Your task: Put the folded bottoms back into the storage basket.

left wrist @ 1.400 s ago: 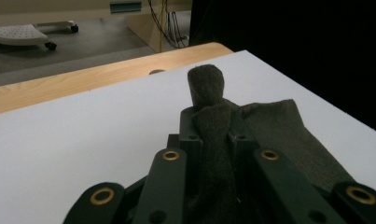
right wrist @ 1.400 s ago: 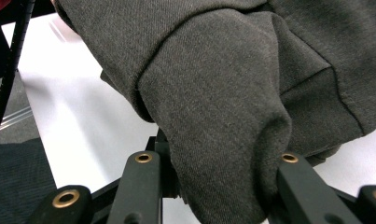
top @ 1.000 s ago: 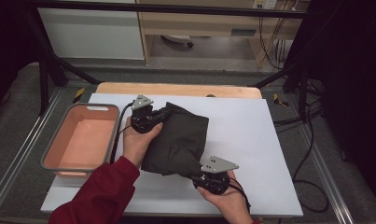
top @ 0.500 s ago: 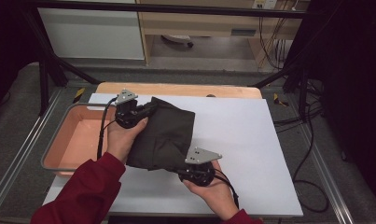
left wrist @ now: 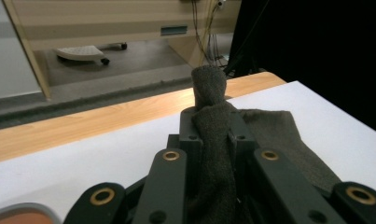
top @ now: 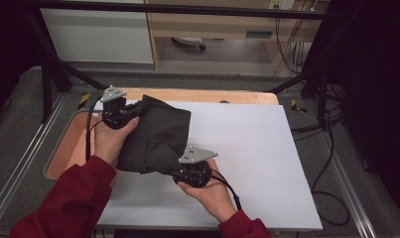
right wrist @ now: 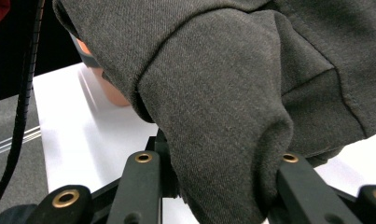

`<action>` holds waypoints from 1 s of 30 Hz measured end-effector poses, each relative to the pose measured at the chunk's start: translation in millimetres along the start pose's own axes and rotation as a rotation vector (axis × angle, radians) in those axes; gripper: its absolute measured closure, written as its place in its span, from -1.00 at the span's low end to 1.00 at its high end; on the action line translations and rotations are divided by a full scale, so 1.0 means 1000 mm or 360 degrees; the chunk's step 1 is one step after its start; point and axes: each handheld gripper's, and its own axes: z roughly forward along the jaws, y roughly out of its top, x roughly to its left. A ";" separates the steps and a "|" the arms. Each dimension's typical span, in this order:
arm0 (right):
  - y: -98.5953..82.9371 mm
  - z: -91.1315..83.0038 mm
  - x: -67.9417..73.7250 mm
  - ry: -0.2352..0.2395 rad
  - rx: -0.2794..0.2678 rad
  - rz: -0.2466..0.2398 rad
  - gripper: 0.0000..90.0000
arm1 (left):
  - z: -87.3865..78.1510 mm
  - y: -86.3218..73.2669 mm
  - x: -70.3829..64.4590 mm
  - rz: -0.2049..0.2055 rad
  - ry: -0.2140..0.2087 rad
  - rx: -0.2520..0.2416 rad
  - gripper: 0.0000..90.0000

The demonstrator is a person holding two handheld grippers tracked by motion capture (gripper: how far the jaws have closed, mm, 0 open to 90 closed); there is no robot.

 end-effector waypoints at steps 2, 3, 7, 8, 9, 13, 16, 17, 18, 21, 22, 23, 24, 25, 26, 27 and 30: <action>0.005 0.004 0.002 0.0008 -0.0004 -0.0012 0.48 | -0.004 0.002 0.004 0.0009 0.0014 -0.0009 0.79; 0.007 0.006 0.003 0.0016 -0.0004 -0.0016 0.48 | -0.006 0.002 0.006 0.0008 0.0020 -0.0013 0.79; 0.016 0.014 0.005 0.0032 0.0003 -0.0031 0.48 | -0.012 0.004 0.016 -0.0013 0.0044 -0.0023 0.79; 0.018 0.016 0.006 0.0036 0.0005 -0.0032 0.48 | -0.014 0.004 0.018 -0.0019 0.0048 -0.0025 0.79; 0.019 0.018 0.006 0.0038 0.0008 -0.0034 0.48 | -0.015 0.005 0.020 -0.0022 0.0052 -0.0029 0.79; 0.026 0.025 0.008 0.0040 0.0019 -0.0049 0.48 | -0.017 0.005 0.028 -0.0017 0.0065 -0.0034 0.79; 0.029 0.030 0.009 0.0044 0.0021 -0.0051 0.48 | -0.018 0.005 0.033 -0.0017 0.0078 -0.0032 0.79; 0.030 0.032 0.010 0.0045 0.0026 -0.0054 0.48 | -0.019 0.004 0.034 -0.0019 0.0084 -0.0028 0.79; 0.030 0.033 0.010 0.0046 0.0030 -0.0055 0.48 | -0.019 0.004 0.036 -0.0024 0.0090 -0.0024 0.79; 0.033 0.038 0.011 0.0052 0.0034 -0.0061 0.48 | -0.020 0.004 0.040 -0.0034 0.0100 -0.0020 0.79; 0.033 0.039 0.011 0.0053 0.0036 -0.0059 0.48 | -0.020 0.004 0.042 -0.0035 0.0102 -0.0020 0.79; 0.034 0.040 0.011 0.0053 0.0035 -0.0064 0.48 | -0.021 0.004 0.043 -0.0041 0.0105 -0.0023 0.79; 0.035 0.041 0.012 0.0054 0.0035 -0.0062 0.48 | -0.022 0.004 0.044 -0.0042 0.0107 -0.0023 0.79; 0.036 0.041 0.012 0.0056 0.0034 -0.0067 0.48 | -0.022 0.005 0.045 -0.0042 0.0108 -0.0022 0.79; 0.036 0.042 0.012 0.0058 0.0037 -0.0064 0.48 | -0.023 0.005 0.046 -0.0043 0.0110 -0.0021 0.79; 0.037 0.043 0.012 0.0060 0.0036 -0.0068 0.48 | -0.023 0.006 0.046 -0.0043 0.0113 -0.0024 0.79; 0.040 0.044 0.014 0.0061 0.0033 -0.0077 0.48 | -0.025 0.007 0.048 -0.0048 0.0121 -0.0024 0.79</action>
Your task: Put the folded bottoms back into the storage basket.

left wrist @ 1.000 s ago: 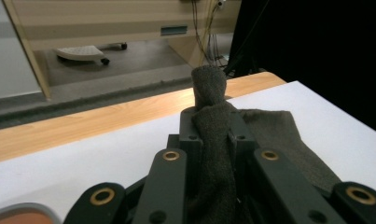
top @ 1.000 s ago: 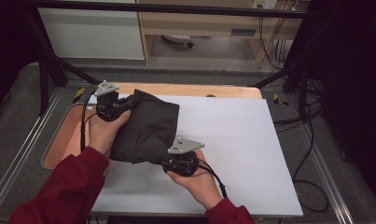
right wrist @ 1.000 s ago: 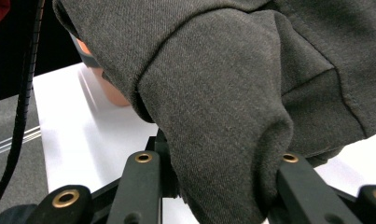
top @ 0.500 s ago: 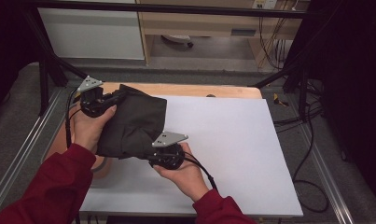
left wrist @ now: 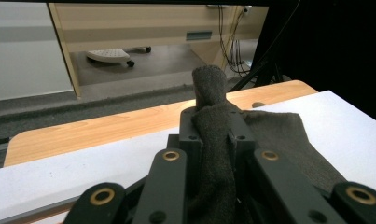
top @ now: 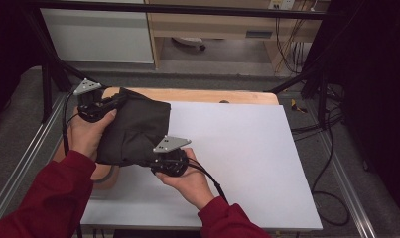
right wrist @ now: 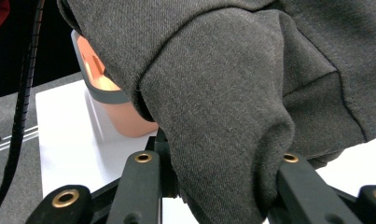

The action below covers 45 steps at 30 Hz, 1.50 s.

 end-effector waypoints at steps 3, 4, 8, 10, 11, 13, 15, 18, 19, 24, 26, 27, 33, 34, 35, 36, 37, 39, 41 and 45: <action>0.002 0.002 0.003 0.0002 0.0003 -0.0004 0.48 | -0.001 0.000 0.002 0.0001 0.0001 0.0005 0.79; 0.002 0.003 0.003 0.0002 0.0001 -0.0006 0.48 | -0.001 0.000 0.003 0.0001 0.0002 0.0005 0.79; 0.004 0.005 0.004 0.0004 0.0002 -0.0006 0.48 | -0.003 0.001 0.007 -0.0013 0.0007 0.0002 0.79; 0.005 0.007 0.003 0.0007 -0.0001 -0.0009 0.48 | -0.003 0.001 0.008 -0.0015 0.0008 0.0003 0.79; 0.006 0.007 0.004 0.0007 -0.0002 -0.0007 0.48 | -0.004 0.001 0.009 -0.0015 0.0008 0.0002 0.79; 0.006 0.009 0.004 0.0010 0.0001 0.0001 0.48 | -0.004 0.001 0.011 -0.0011 0.0011 0.0004 0.79; 0.007 0.011 0.005 0.0011 0.0000 -0.0006 0.48 | -0.005 0.001 0.012 -0.0015 0.0015 0.0006 0.79; 0.008 0.013 0.006 0.0016 0.0003 -0.0007 0.48 | -0.006 0.000 0.014 -0.0013 0.0021 0.0009 0.79; 0.008 0.014 0.006 0.0019 0.0004 -0.0007 0.48 | -0.007 0.000 0.015 -0.0012 0.0022 0.0008 0.79; 0.010 0.017 0.007 0.0023 0.0004 -0.0007 0.48 | -0.009 0.000 0.019 -0.0017 0.0030 0.0004 0.79; 0.011 0.019 0.008 0.0025 0.0008 -0.0013 0.48 | -0.009 0.000 0.020 -0.0022 0.0033 0.0004 0.79; 0.011 0.019 0.008 0.0024 0.0005 -0.0013 0.48 | -0.010 0.000 0.021 -0.0024 0.0034 0.0004 0.79; 0.014 0.024 0.009 0.0036 0.0008 -0.0015 0.48 | -0.013 -0.001 0.026 -0.0027 0.0043 0.0003 0.79; 0.015 0.025 0.010 0.0038 0.0009 -0.0016 0.48 | -0.014 -0.001 0.027 -0.0031 0.0046 0.0002 0.79; 0.015 0.026 0.010 0.0038 0.0007 -0.0014 0.48 | -0.015 -0.001 0.028 -0.0032 0.0047 0.0000 0.79; 0.016 0.027 0.011 0.0042 0.0009 -0.0017 0.48 | -0.016 -0.001 0.030 -0.0032 0.0050 -0.0001 0.79; 0.017 0.028 0.011 0.0042 0.0005 -0.0017 0.48 | -0.016 -0.001 0.031 -0.0033 0.0054 -0.0001 0.79; 0.018 0.030 0.012 0.0049 0.0008 -0.0020 0.48 | -0.018 -0.001 0.033 -0.0040 0.0061 -0.0003 0.79; 0.020 0.032 0.013 0.0050 0.0009 -0.0019 0.48 | -0.019 -0.001 0.036 -0.0046 0.0066 -0.0005 0.79; 0.021 0.037 0.015 0.0054 0.0008 -0.0012 0.48 | -0.020 -0.002 0.041 -0.0048 0.0065 0.0004 0.79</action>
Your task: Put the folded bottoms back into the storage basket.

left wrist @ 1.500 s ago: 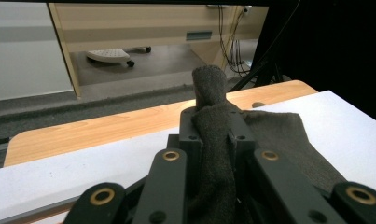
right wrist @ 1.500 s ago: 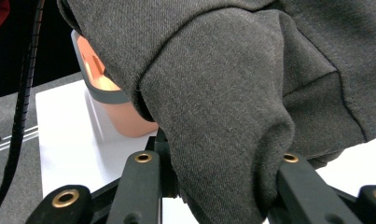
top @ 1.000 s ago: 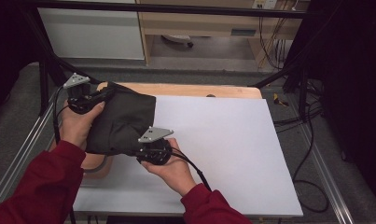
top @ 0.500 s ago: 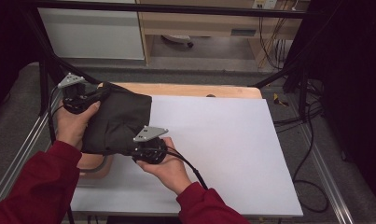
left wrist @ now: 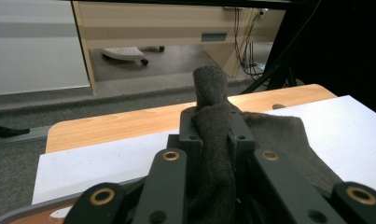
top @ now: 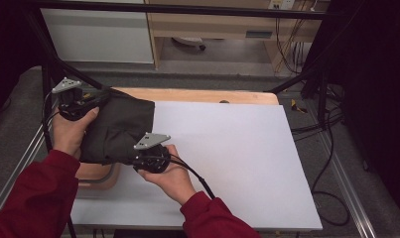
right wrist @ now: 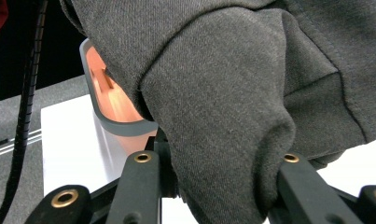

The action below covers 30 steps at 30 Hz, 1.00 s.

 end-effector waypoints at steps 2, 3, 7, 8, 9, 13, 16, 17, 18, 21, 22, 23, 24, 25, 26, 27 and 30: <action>0.000 0.003 0.001 0.0002 -0.0004 0.0002 0.48 | -0.001 0.000 0.002 -0.0001 0.0004 0.0002 0.79; 0.001 0.004 0.002 0.0003 -0.0002 0.0007 0.48 | -0.002 0.000 0.003 0.0000 0.0008 0.0002 0.79; 0.003 0.008 0.003 0.0011 -0.0002 0.0004 0.48 | -0.004 0.000 0.006 -0.0003 0.0017 -0.0002 0.79; 0.004 0.009 0.003 0.0012 -0.0003 0.0002 0.47 | -0.005 0.000 0.008 -0.0001 0.0019 -0.0002 0.79; 0.005 0.010 0.004 0.0014 -0.0002 0.0002 0.47 | -0.006 0.000 0.009 -0.0005 0.0022 -0.0004 0.79; 0.007 0.014 0.005 0.0018 -0.0003 -0.0001 0.47 | -0.008 0.000 0.014 -0.0010 0.0029 -0.0006 0.79; 0.009 0.017 0.006 0.0020 -0.0001 0.0001 0.47 | -0.009 0.000 0.017 -0.0012 0.0035 -0.0009 0.79; 0.009 0.018 0.006 0.0020 -0.0004 0.0000 0.48 | -0.009 0.000 0.019 -0.0011 0.0039 -0.0011 0.79; 0.010 0.020 0.006 0.0019 -0.0005 -0.0002 0.48 | -0.010 0.000 0.020 -0.0011 0.0042 -0.0009 0.79; 0.012 0.024 0.007 0.0023 -0.0008 -0.0004 0.47 | -0.011 0.001 0.024 -0.0011 0.0045 -0.0010 0.79; 0.012 0.025 0.007 0.0029 -0.0011 0.0000 0.48 | -0.012 0.001 0.025 -0.0008 0.0045 -0.0011 0.79; 0.012 0.026 0.008 0.0029 -0.0013 0.0002 0.48 | -0.013 0.001 0.026 -0.0004 0.0047 -0.0011 0.79; 0.013 0.028 0.008 0.0032 -0.0018 0.0006 0.47 | -0.013 0.001 0.027 -0.0001 0.0050 -0.0011 0.79; 0.013 0.029 0.008 0.0033 -0.0021 0.0004 0.47 | -0.013 0.002 0.028 0.0003 0.0055 -0.0011 0.79; 0.014 0.030 0.008 0.0036 -0.0023 0.0005 0.47 | -0.014 0.002 0.029 0.0005 0.0060 -0.0013 0.79; 0.015 0.031 0.008 0.0036 -0.0024 0.0004 0.47 | -0.014 0.001 0.030 0.0004 0.0064 -0.0015 0.79; 0.015 0.034 0.008 0.0037 -0.0028 0.0015 0.47 | -0.013 0.001 0.032 -0.0001 0.0073 -0.0011 0.79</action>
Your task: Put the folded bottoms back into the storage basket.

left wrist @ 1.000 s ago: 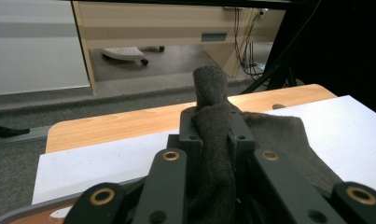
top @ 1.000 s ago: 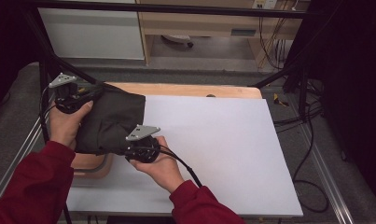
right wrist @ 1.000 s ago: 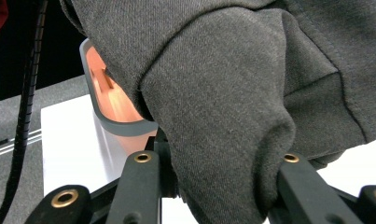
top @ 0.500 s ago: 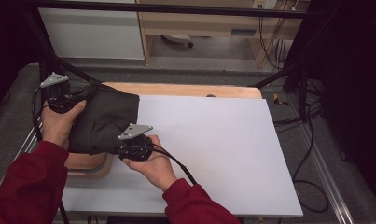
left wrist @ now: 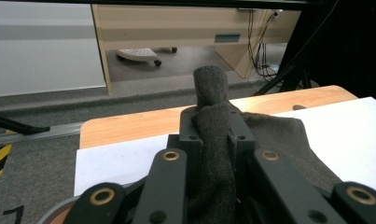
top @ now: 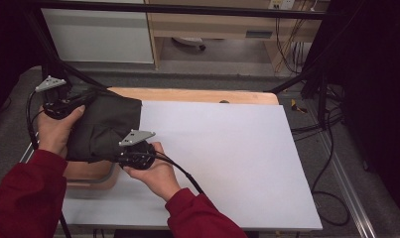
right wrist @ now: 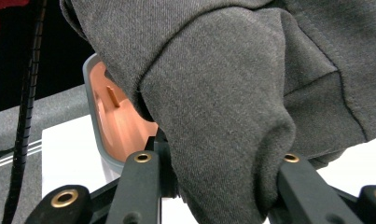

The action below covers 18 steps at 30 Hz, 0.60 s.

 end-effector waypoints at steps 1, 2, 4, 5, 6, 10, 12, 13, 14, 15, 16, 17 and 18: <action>0.000 0.001 0.000 -0.0002 0.0000 0.0004 0.47 | 0.000 0.000 0.000 -0.0002 0.0001 0.0000 0.79; 0.000 0.002 0.000 -0.0001 0.0001 0.0005 0.47 | 0.000 0.000 0.001 -0.0006 0.0003 -0.0001 0.79; 0.001 0.003 0.000 -0.0005 -0.0003 0.0004 0.47 | 0.000 0.000 0.002 -0.0009 0.0003 -0.0004 0.79; 0.001 0.003 0.000 -0.0006 -0.0005 0.0005 0.47 | 0.000 0.000 0.003 -0.0010 0.0007 -0.0003 0.79; 0.001 0.004 0.000 -0.0007 -0.0005 0.0007 0.47 | 0.000 0.000 0.004 -0.0009 0.0008 -0.0002 0.79; 0.002 0.006 0.000 -0.0012 -0.0006 0.0000 0.47 | 0.000 0.000 0.006 -0.0012 0.0016 -0.0001 0.79; 0.002 0.008 0.000 -0.0013 -0.0010 -0.0002 0.47 | 0.001 0.000 0.008 -0.0013 0.0017 0.0000 0.79; 0.003 0.008 0.001 -0.0015 -0.0012 0.0000 0.47 | 0.001 0.000 0.008 -0.0014 0.0017 0.0002 0.79; 0.003 0.009 0.001 -0.0018 -0.0011 -0.0003 0.47 | 0.001 0.000 0.009 -0.0015 0.0017 0.0001 0.79; 0.003 0.009 0.001 -0.0020 -0.0013 -0.0009 0.47 | 0.001 0.000 0.010 -0.0016 0.0017 0.0001 0.79; 0.003 0.009 0.001 -0.0020 -0.0010 -0.0009 0.47 | 0.000 0.000 0.010 -0.0018 0.0018 -0.0003 0.79; 0.004 0.010 0.001 -0.0022 -0.0011 -0.0018 0.47 | 0.000 0.000 0.011 -0.0019 0.0019 -0.0003 0.79; 0.004 0.010 0.002 -0.0022 -0.0012 -0.0019 0.48 | -0.001 0.000 0.012 -0.0019 0.0020 -0.0002 0.79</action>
